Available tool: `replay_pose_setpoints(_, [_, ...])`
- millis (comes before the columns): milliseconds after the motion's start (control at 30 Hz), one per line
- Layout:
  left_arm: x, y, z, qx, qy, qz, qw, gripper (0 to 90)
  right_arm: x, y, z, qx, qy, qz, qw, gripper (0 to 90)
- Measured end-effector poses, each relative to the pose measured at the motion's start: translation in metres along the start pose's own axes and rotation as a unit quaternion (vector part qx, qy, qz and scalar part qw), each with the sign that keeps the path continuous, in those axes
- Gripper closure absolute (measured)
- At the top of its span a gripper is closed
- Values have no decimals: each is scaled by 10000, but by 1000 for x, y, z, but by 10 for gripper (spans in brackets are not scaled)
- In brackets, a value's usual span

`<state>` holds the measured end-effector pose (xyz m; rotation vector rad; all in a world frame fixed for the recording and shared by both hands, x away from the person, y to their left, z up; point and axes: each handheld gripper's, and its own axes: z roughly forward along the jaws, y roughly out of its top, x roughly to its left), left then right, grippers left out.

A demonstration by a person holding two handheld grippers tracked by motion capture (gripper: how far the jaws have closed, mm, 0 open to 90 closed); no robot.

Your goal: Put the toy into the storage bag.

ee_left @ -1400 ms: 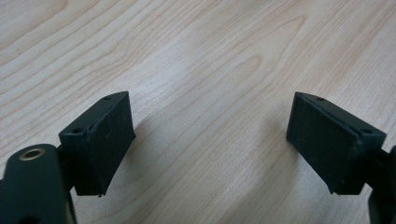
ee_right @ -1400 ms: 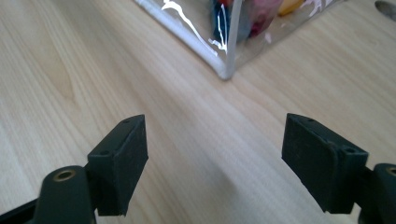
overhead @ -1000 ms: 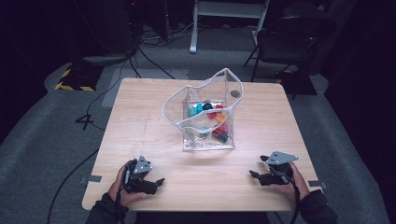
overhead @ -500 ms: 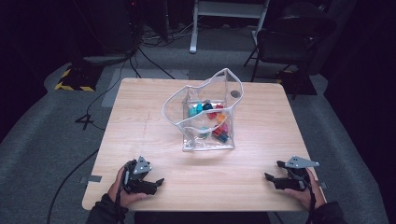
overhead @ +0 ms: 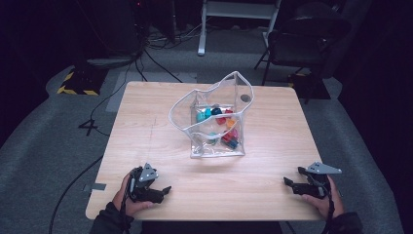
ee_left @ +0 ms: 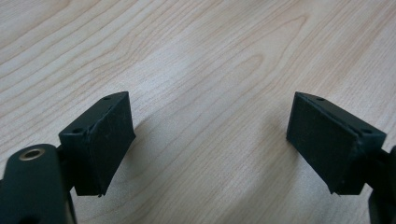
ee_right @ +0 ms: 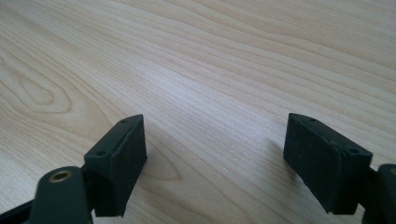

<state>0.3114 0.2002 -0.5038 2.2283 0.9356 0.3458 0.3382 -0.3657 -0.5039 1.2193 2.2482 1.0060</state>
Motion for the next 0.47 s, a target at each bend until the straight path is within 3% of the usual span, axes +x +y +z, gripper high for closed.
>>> replay_pose_setpoints(200, [1, 1, 1, -1, -1, -28, 10000, 151, -1, 0, 0, -16, 32, 55, 10000, 217])
replay_pose_setpoints(333, [1, 1, 1, 1, 0, -27, 10000, 150, -3, -1, -1, -26, -136, 213, 9997, 216])
replay_pose_setpoints(467, [1, 2, 1, 2, 5, -32, 10000, 150, -3, -1, -1, -2, -173, 141, 9998, 214])
